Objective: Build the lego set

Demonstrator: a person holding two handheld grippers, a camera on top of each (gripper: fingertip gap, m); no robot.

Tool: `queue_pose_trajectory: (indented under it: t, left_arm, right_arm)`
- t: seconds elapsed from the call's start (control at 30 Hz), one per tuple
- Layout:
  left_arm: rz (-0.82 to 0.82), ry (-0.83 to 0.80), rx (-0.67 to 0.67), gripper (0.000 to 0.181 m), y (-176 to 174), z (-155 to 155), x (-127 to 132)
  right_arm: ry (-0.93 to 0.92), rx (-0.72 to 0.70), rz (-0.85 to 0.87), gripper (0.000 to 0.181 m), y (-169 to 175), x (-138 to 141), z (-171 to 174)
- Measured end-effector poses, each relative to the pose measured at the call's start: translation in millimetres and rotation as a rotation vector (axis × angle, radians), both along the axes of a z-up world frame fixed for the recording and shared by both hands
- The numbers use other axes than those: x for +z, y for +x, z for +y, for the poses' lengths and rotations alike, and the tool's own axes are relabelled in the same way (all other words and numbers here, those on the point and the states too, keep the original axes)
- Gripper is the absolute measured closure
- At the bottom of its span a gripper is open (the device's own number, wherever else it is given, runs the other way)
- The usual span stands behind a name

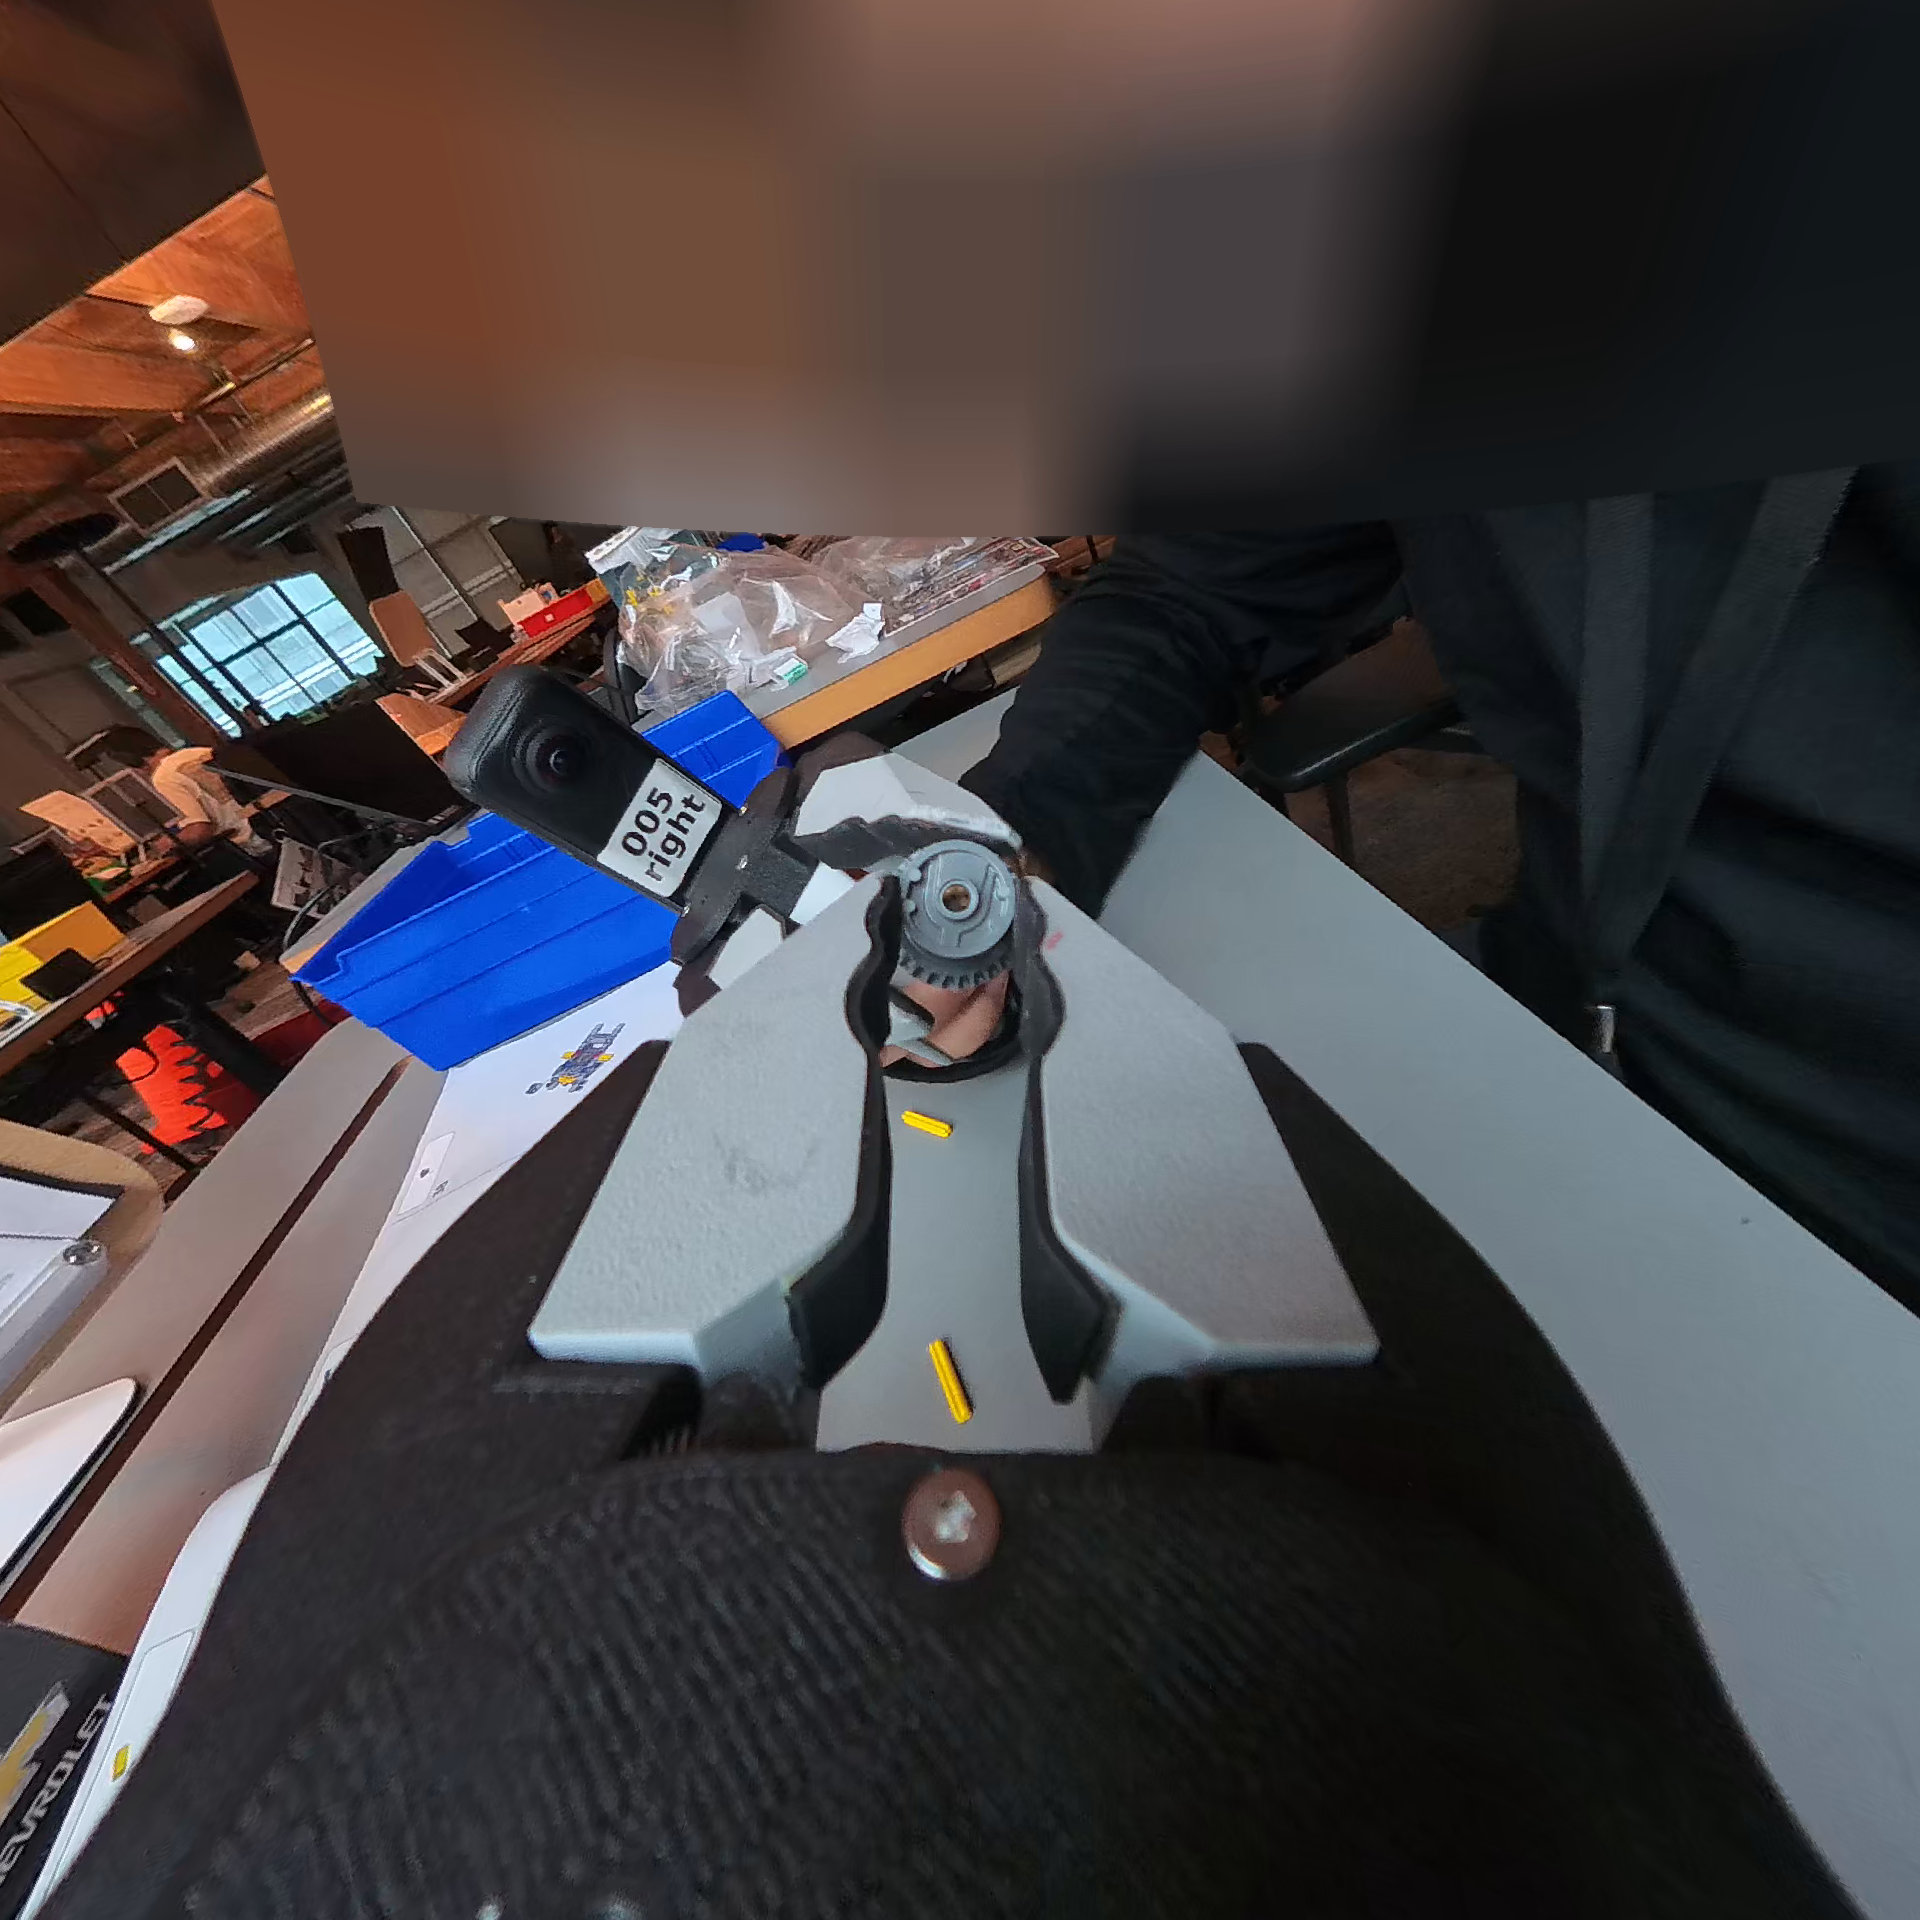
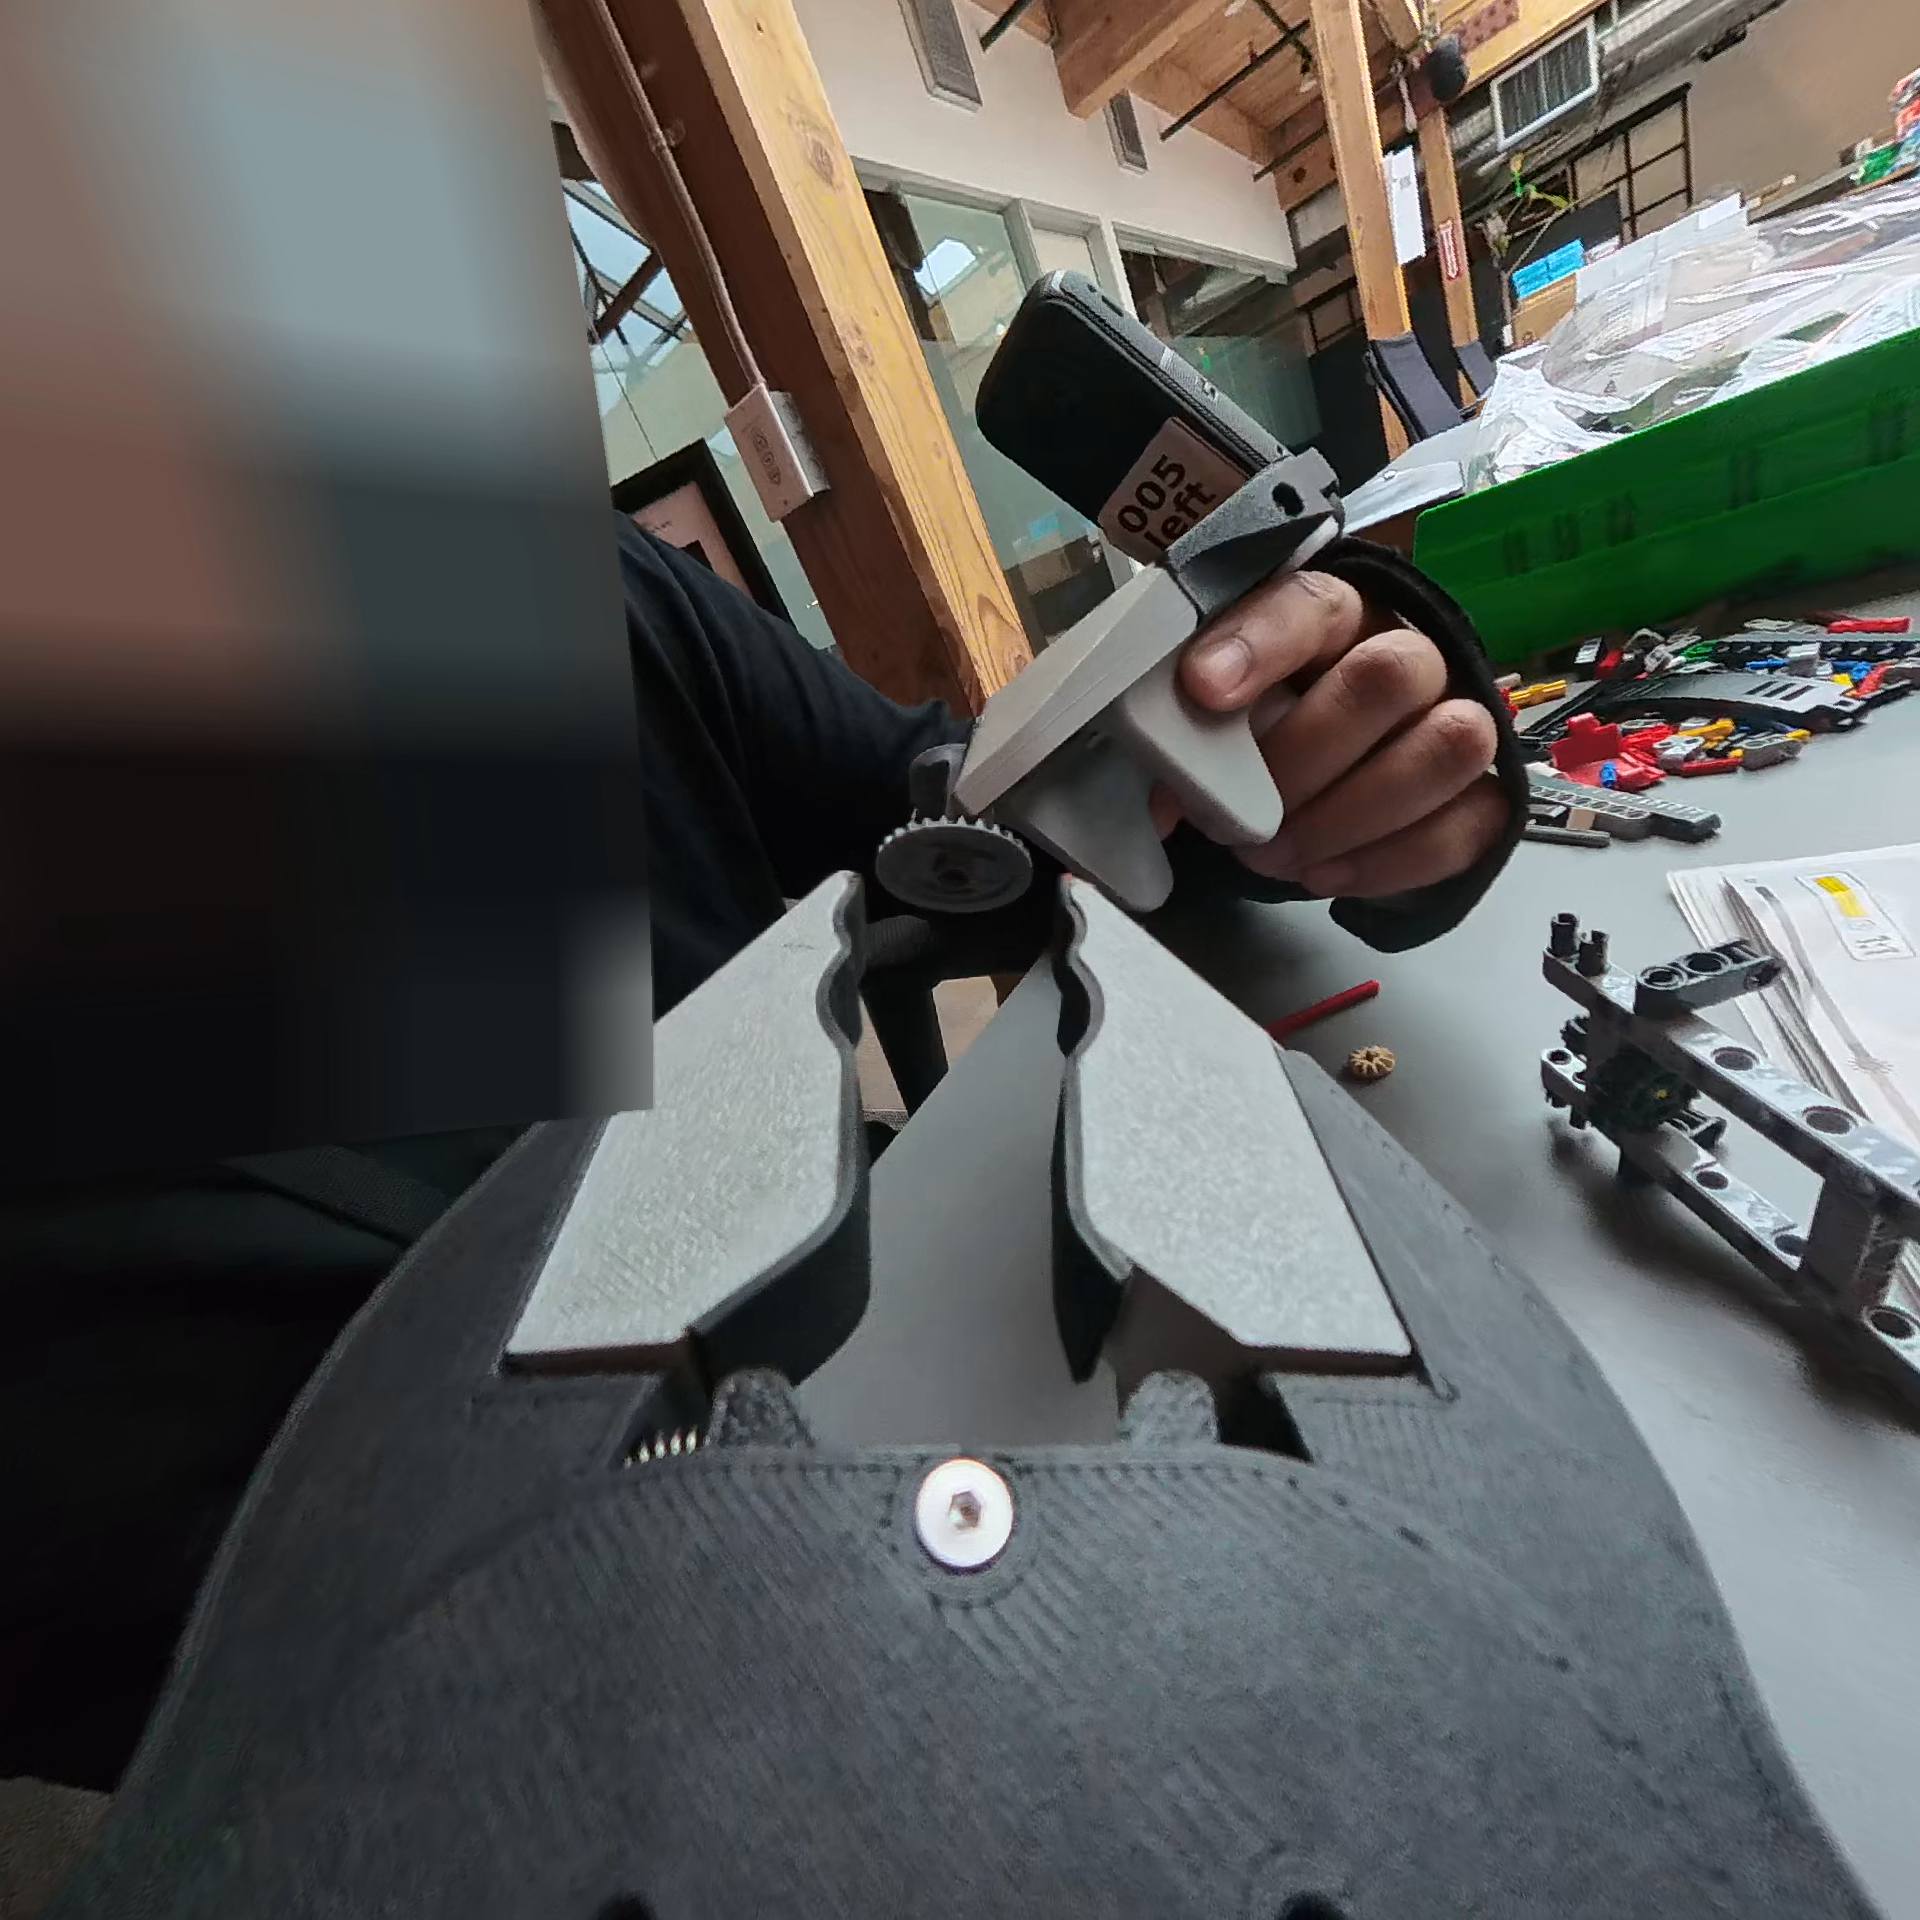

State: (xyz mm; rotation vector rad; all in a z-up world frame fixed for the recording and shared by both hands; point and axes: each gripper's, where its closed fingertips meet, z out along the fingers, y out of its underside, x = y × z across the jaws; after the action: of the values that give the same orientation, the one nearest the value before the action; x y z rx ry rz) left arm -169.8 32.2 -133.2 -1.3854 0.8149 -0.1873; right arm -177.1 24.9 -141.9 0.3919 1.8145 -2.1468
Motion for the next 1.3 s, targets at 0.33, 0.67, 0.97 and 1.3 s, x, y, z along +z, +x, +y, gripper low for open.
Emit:
queue_pose_trajectory:
  t: [0.33,0.67,0.97,1.3]
  left_arm:
    - [0.032,-0.016,0.023,0.163,0.9,3.5,-2.3]
    - [0.062,-0.060,0.074,0.163,-1.4,8.0,-4.2]
    - [0.069,-0.083,0.117,0.163,-2.7,10.3,-9.0]
    - [0.070,-0.105,0.161,0.163,-6.2,14.6,-10.5]
  right_arm:
    - [-0.041,0.017,-0.035,0.155,-0.3,3.7,-0.3]
    - [-0.072,0.037,-0.092,0.155,-3.2,3.4,3.0]
    - [-0.080,0.061,-0.155,0.155,-4.1,-1.0,5.3]
    - [-0.107,0.078,-0.220,0.155,-6.8,-1.1,10.3]
